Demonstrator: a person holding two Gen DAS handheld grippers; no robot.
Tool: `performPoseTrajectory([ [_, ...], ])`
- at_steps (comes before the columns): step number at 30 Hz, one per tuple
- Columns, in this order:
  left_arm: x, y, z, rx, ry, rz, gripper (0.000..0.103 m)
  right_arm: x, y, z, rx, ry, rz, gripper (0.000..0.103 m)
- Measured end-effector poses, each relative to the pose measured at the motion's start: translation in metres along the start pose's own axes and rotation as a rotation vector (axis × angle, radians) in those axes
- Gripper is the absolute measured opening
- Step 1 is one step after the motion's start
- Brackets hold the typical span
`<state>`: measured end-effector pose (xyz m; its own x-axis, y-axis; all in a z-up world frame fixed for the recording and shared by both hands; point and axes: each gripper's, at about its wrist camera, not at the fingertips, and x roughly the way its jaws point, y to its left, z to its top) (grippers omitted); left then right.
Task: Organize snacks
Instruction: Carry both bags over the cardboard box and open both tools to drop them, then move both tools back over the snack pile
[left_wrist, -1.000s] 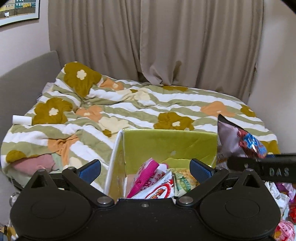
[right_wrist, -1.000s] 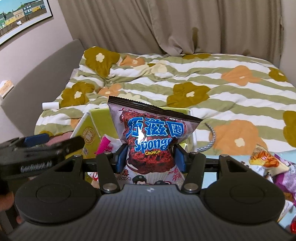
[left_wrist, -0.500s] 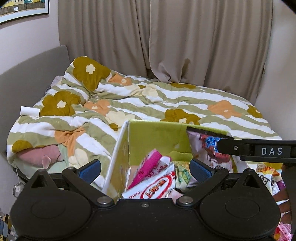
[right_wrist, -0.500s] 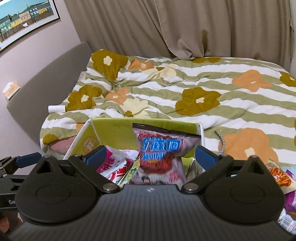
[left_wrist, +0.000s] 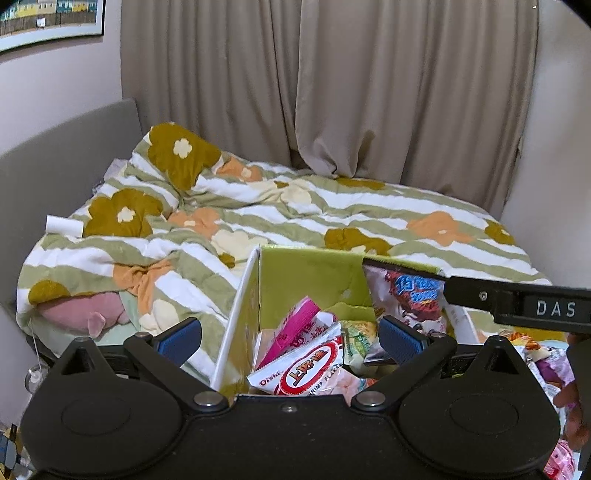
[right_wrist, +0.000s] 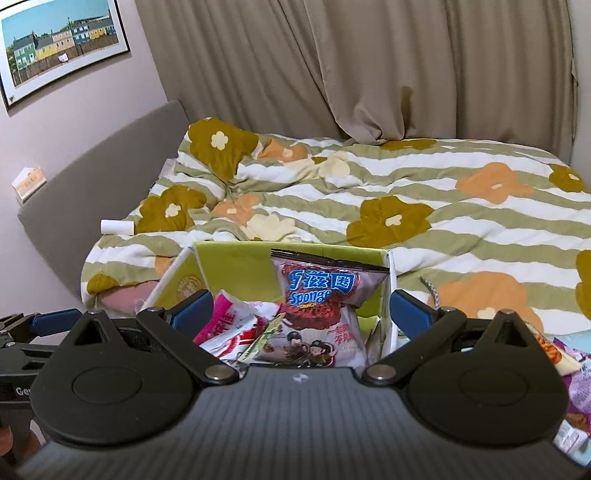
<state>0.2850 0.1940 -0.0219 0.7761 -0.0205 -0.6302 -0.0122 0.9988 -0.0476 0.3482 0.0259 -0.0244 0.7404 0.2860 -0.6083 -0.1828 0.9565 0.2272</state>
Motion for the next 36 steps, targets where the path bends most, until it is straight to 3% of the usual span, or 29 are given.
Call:
performPoseTrajectory([
  [8, -0.040, -0.003, -0.001, 0.011, -0.046, -0.066, 0.103, -0.048, 0.015, -0.008, -0.010, -0.052, -0.062, 0.103],
  [13, -0.063, -0.012, -0.007, 0.030, -0.061, -0.164, 0.103, -0.089, 0.012, -0.018, 0.053, -0.092, -0.090, 0.103],
  [19, -0.078, -0.034, -0.020, 0.050, -0.062, -0.294, 0.103, -0.141, -0.004, -0.040, 0.101, -0.125, -0.219, 0.103],
  [27, -0.096, -0.090, -0.043, 0.122, -0.032, -0.370, 0.103, -0.207, -0.057, -0.076, 0.138, -0.158, -0.369, 0.103],
  [36, -0.091, -0.181, -0.085, 0.146, 0.087, -0.433, 0.103, -0.237, -0.153, -0.112, 0.230, -0.105, -0.423, 0.103],
])
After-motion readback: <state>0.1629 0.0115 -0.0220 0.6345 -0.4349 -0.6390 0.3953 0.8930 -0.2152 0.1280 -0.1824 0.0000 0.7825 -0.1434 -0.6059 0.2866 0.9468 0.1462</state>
